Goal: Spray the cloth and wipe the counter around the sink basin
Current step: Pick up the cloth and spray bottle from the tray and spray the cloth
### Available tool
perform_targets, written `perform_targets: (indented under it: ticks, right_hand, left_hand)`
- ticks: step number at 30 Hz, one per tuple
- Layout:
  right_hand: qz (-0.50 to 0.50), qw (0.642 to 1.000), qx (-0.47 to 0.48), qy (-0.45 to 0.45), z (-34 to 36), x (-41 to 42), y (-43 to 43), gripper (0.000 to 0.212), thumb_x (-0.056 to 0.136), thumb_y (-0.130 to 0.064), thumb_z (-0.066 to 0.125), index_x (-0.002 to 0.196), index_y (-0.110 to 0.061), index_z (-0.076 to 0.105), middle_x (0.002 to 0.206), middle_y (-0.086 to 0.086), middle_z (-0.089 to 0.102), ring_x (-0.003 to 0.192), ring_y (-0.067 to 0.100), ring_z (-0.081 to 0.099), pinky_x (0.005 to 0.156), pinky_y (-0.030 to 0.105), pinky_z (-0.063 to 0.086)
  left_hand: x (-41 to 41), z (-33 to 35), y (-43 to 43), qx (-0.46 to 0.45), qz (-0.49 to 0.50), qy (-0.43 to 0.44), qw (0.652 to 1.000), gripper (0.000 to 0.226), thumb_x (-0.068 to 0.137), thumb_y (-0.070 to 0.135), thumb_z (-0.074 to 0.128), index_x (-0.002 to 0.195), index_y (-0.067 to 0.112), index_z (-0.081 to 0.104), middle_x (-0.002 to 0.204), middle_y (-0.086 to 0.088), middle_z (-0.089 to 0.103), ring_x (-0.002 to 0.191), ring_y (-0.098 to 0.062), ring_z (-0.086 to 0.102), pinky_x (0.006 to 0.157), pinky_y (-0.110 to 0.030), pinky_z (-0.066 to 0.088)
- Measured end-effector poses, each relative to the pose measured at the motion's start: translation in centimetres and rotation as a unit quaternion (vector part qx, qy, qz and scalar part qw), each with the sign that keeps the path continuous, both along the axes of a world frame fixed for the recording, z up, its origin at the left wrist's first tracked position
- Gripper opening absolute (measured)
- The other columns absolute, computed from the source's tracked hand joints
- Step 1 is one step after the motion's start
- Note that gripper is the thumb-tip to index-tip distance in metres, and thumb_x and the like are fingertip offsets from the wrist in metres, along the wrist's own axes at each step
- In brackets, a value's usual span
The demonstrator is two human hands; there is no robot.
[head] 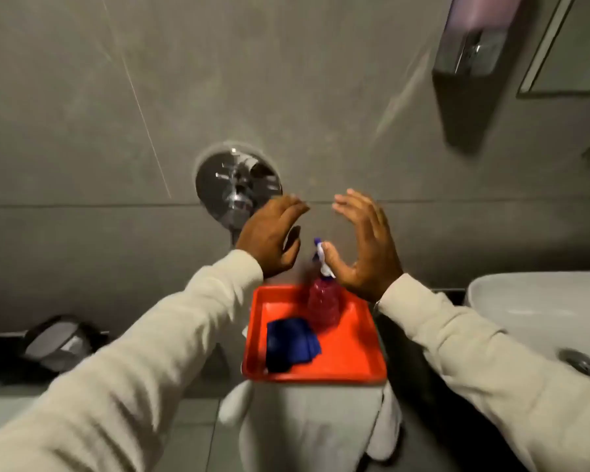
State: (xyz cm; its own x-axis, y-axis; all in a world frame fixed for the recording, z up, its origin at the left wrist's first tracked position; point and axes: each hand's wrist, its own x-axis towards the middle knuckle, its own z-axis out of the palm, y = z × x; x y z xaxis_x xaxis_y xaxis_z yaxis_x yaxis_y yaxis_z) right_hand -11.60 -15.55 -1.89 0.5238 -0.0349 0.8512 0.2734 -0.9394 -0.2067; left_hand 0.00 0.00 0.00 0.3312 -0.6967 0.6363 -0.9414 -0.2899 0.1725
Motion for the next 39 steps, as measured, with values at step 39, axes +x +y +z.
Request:
perform_targets:
  ticks: [39]
  right_hand:
    - [0.171,0.819,0.4,0.373,-9.4,11.1,-5.0,0.052,0.063,-0.003,0.054,0.11,-0.02,0.068,0.106,0.013,0.073,0.08,0.016,0.074,0.071,0.031,0.059]
  left_hand:
    - [2.1,-19.9,-1.6,-0.115,0.228,0.748,0.613,0.015,0.078,-0.006,0.059,0.084,0.006,0.066,0.085,-0.009,0.065,0.083,-0.021,0.058,0.078,-0.034,0.048]
